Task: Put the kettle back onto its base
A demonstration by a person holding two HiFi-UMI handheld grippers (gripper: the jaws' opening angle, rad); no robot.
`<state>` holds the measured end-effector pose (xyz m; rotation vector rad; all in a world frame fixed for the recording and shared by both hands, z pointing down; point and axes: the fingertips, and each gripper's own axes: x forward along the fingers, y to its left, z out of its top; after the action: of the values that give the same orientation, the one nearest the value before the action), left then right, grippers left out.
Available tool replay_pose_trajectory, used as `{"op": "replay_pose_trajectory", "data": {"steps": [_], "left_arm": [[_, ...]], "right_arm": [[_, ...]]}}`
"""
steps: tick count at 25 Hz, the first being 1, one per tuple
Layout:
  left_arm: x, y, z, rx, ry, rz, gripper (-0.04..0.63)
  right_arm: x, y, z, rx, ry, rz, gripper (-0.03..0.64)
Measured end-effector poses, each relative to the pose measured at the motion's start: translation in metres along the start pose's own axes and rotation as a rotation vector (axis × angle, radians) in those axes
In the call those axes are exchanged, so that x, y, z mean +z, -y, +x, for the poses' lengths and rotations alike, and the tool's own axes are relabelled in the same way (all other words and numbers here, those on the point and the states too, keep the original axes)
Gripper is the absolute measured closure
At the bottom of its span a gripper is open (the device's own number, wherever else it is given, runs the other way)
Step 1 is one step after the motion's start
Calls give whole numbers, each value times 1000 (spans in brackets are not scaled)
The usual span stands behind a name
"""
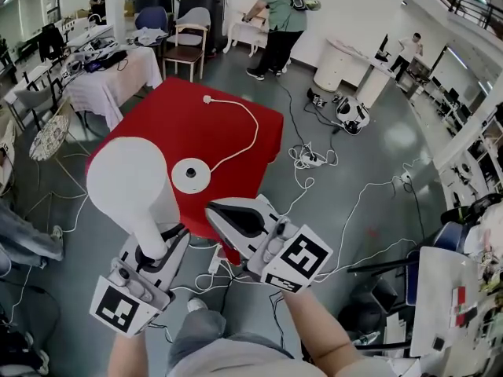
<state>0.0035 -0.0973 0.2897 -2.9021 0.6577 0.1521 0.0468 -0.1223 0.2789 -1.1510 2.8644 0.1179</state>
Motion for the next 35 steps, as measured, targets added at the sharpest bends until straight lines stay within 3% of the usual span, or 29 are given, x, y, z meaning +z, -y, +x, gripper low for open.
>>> {"op": "replay_pose_trajectory", "data": {"steps": [7,11,25,35], "left_arm": [[-17,-40,36,-53,-15,28,558],[-30,-50,54,-45,-25,20,558],[-90,-62,136,125,-92,11,558],[-141,-77,178,212,-61,-48,558]], "right_arm": [[0,48,40,-7,21,-11,609],[-7,66,49,15,24,4,609],[-38,143,36,255,-15,56,609],[-78,169,6,323,-66,54,609]]}}
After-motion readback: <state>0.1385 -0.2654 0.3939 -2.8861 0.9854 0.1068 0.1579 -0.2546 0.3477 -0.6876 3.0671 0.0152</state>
